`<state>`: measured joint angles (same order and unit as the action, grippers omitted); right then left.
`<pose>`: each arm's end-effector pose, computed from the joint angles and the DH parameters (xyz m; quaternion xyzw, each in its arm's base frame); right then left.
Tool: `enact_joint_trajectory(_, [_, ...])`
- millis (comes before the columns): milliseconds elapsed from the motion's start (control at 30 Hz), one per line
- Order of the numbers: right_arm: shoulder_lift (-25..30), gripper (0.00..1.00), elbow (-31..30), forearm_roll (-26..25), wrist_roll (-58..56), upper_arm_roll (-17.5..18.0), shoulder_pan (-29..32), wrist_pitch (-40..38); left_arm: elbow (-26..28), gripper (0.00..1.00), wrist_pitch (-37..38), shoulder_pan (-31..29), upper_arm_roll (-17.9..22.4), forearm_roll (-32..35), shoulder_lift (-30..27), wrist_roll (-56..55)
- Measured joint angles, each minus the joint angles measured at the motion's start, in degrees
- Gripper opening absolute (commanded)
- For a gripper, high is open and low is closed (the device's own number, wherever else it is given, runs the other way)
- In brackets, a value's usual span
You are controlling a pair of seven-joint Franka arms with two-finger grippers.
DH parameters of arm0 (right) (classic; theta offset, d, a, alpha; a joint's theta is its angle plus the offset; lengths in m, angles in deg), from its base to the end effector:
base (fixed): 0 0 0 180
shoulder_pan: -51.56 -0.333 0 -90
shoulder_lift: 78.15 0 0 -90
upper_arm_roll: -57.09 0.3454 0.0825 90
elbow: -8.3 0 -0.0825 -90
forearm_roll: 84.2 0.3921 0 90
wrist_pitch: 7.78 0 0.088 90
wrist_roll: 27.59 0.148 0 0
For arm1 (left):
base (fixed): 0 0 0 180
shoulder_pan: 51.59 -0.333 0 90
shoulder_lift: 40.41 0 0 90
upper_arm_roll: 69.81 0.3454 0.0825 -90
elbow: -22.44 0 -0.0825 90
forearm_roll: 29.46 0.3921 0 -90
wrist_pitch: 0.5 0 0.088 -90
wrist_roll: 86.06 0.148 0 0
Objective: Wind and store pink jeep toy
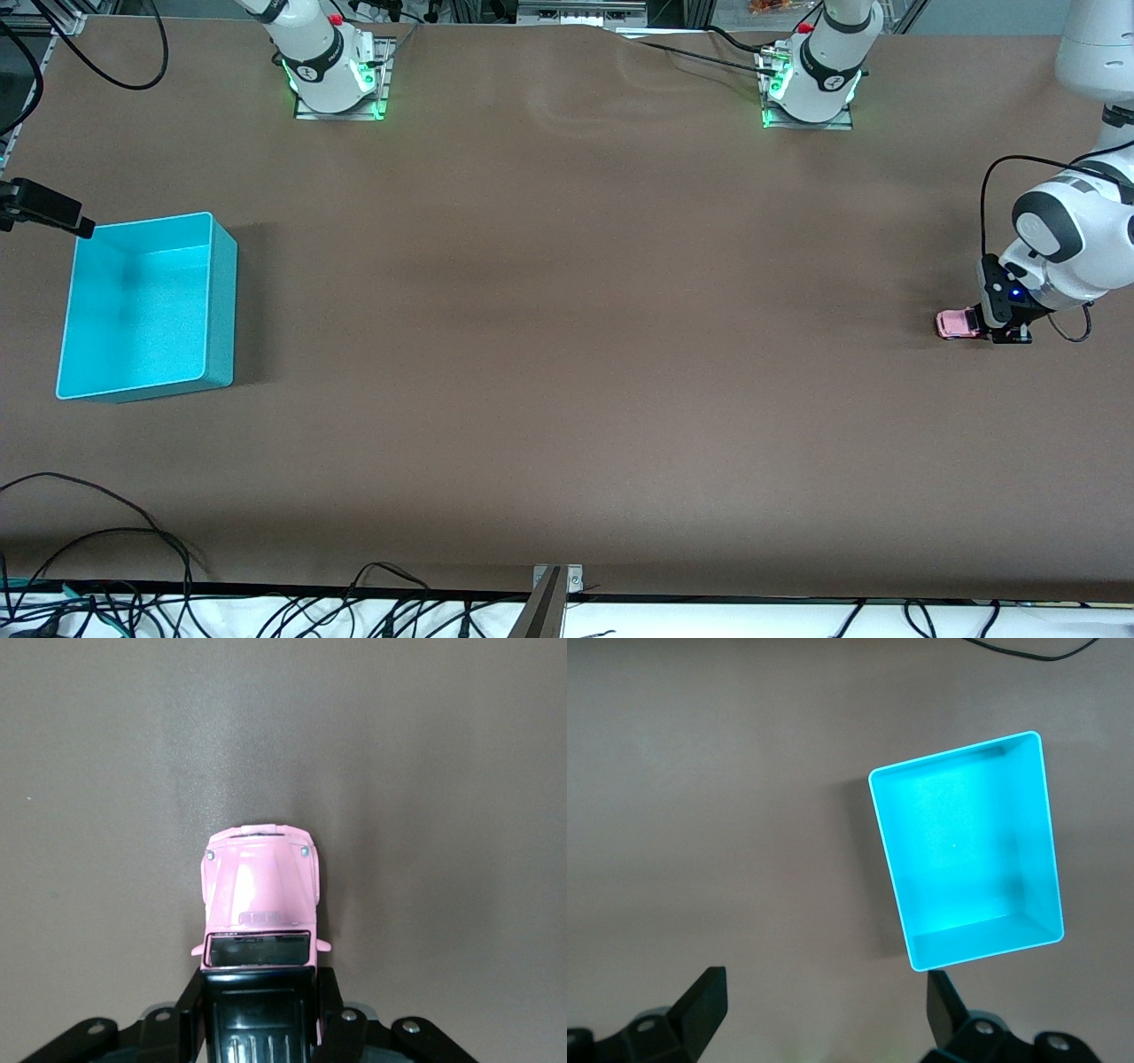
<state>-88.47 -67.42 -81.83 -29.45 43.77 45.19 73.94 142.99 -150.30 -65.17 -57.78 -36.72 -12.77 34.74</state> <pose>0.6017 -0.0527 0.6157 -0.9985 0.0410 0.0353 0.0026 0.5438 0.2626 0.1718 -0.7042 0.7095 0.0084 0.0248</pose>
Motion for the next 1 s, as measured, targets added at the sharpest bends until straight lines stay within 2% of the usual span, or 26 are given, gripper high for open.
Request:
enact_joint_trajectory(33, [0.0,1.00,0.0,0.0,0.0,0.0,0.0,0.0,0.0,0.74,0.0,0.0,0.0,0.0,0.0,0.0])
enact_joint_trajectory(67, [0.0,1.00,0.0,0.0,0.0,0.0,0.0,0.0,0.0,1.00,0.0,0.0,0.0,0.0,0.0,0.0])
enact_joint_trajectory(500, [0.0,1.00,0.0,0.0,0.0,0.2,0.0,0.1,-0.7,1.00,0.7,0.7,0.1,0.0,1.9,0.3])
enact_joint_trajectory(1000, [0.0,1.00,0.0,0.0,0.0,0.2,0.0,0.1,-5.6,1.00,10.1,0.9,0.1,0.0,0.2,0.2])
